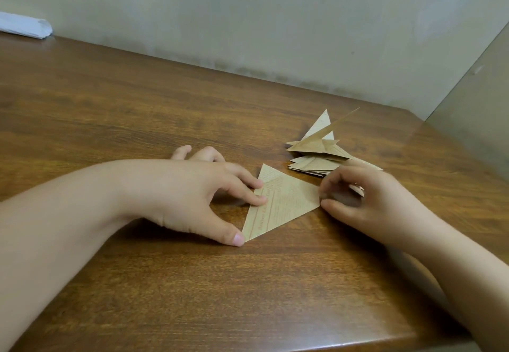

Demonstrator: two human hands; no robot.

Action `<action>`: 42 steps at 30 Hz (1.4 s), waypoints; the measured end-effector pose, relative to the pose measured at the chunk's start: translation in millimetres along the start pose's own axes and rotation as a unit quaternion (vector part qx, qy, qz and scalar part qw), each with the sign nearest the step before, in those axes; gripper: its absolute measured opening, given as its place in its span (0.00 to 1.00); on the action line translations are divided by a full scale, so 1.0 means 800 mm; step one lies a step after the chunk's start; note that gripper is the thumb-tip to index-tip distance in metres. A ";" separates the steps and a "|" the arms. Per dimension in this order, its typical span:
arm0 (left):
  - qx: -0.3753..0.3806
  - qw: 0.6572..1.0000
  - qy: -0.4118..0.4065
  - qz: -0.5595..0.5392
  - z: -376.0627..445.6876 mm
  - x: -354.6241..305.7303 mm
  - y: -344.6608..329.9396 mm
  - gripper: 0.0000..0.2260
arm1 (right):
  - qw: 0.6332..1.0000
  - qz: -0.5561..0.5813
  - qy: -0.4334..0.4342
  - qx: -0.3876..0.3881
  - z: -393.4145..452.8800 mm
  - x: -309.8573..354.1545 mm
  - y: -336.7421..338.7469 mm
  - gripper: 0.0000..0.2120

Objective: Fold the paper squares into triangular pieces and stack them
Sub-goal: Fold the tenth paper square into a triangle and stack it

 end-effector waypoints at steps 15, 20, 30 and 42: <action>-0.200 0.975 -0.063 0.072 0.002 -0.022 0.005 0.13 | 0.965 0.005 0.240 0.103 -0.068 0.103 -0.065 0.19; -0.185 0.974 -0.106 0.075 0.002 -0.031 0.004 0.13 | 0.974 -0.027 0.222 0.047 -0.075 0.087 -0.047 0.12; -0.088 0.991 -0.093 0.049 -0.001 -0.024 -0.002 0.19 | 0.915 -0.275 0.294 -0.032 -0.069 0.123 -0.053 0.08; -0.028 0.998 -0.035 0.052 -0.004 -0.018 -0.008 0.21 | 0.973 -0.067 0.218 0.013 -0.057 0.107 -0.054 0.09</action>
Point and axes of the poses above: each hand's wrist, its own z-axis towards the middle knuckle, its own y-axis out of the back of the hand, x = y × z, the point moved 6 cm from there along z, towards the middle knuckle, and after that the axes turned 15 degrees about x, right-handed, at the moved point
